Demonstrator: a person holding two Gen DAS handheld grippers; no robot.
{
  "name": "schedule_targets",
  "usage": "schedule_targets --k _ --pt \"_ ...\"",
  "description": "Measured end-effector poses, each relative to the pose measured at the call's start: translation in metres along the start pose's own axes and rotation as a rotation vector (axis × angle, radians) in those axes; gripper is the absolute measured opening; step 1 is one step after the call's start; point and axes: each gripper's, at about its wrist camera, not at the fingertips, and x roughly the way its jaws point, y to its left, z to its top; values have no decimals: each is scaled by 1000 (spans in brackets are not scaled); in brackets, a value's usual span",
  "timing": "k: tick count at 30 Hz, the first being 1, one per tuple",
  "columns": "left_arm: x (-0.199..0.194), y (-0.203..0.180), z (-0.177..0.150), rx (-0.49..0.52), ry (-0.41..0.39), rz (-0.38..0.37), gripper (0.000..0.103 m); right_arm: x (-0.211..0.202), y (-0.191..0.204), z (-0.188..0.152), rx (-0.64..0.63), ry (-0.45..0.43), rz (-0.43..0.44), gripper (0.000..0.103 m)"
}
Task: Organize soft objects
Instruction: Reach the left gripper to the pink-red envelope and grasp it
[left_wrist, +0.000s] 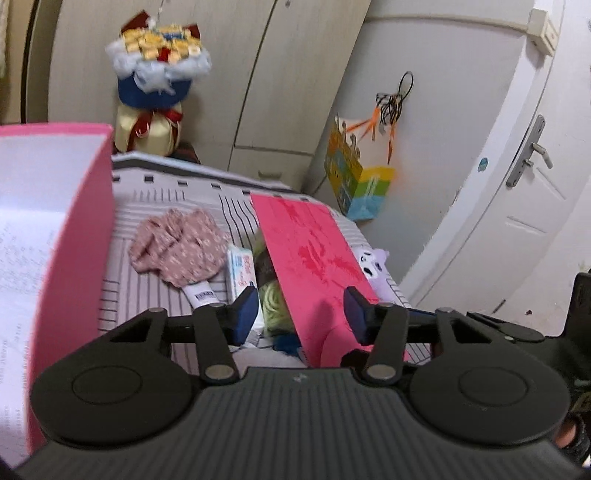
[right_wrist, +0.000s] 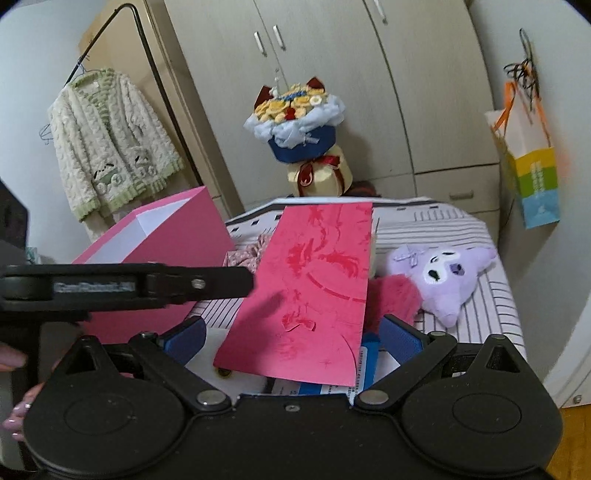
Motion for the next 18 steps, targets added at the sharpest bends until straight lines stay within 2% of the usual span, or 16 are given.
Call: schedule_targets --k 3,5,8,12,18 --pt "9 1 -1 -17 35 -7 43 9 -2 3 -8 29 -8 101" --pt "14 2 0 -21 49 -5 31 15 -2 5 -9 46 -5 101" --pt "17 0 1 -16 54 -8 23 22 -2 6 -17 66 8 101" --pt "22 -1 1 -29 67 -14 18 32 1 7 -27 86 -17 102" --pt "26 2 1 -64 81 -29 15 40 -4 5 -12 88 -30 101"
